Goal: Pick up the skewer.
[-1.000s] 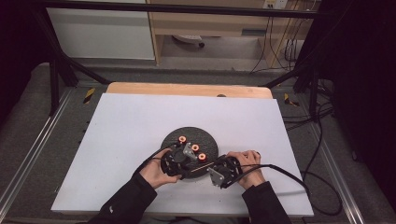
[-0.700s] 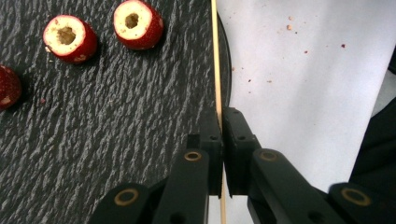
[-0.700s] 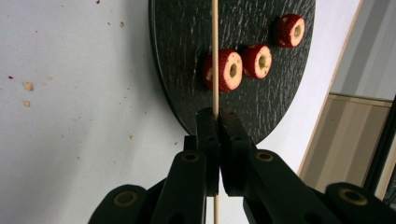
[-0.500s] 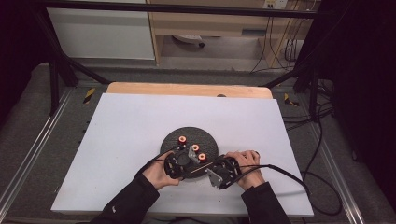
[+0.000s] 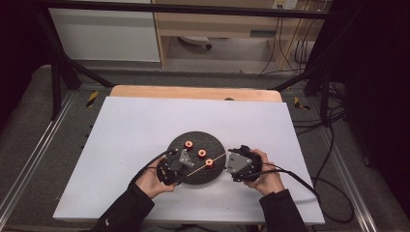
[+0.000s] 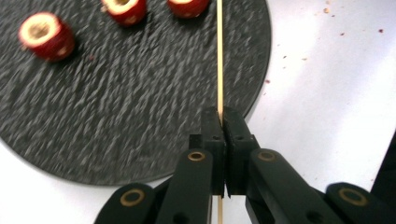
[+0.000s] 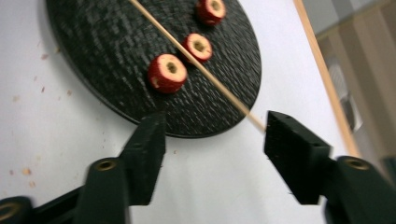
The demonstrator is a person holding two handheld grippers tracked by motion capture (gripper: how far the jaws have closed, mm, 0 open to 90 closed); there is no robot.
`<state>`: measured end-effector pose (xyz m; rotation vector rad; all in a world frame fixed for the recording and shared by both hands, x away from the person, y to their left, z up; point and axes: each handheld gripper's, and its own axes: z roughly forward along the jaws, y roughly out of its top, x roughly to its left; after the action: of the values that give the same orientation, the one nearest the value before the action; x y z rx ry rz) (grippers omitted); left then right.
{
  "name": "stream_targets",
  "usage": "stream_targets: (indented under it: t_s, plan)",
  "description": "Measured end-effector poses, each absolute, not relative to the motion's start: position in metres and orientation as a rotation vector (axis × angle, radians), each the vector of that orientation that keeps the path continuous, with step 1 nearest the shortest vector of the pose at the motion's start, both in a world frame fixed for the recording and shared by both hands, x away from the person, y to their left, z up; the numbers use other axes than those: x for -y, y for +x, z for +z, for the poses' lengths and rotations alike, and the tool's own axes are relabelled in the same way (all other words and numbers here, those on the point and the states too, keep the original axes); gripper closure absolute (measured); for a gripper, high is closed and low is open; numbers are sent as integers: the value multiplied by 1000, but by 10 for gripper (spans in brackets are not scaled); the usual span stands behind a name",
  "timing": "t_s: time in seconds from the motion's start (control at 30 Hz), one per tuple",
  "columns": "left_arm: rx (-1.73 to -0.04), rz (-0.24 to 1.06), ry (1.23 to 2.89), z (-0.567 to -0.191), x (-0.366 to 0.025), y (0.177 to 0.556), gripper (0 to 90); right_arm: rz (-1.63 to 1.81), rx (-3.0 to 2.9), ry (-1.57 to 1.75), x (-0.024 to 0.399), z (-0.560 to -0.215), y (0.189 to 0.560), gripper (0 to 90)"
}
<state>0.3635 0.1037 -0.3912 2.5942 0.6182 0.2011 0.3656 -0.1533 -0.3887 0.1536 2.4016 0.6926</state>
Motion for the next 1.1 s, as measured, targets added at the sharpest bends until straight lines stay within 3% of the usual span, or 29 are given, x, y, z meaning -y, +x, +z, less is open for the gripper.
stream_targets:
  t_s: [0.37, 0.73, 1.1]
  plan:
    - [-735, 273, 2427, -401, -136, 351, 884, 928, -2436, 692, 180, -400, 374, 187]
    - [-822, 328, 2276, -416, -164, 335, 884, 1023, -2474, 964, 180, -400, 385, 57]
    - [-875, 344, 2205, -418, -187, 329, 883, 1009, -2538, 1048, 156, -390, 397, 17]
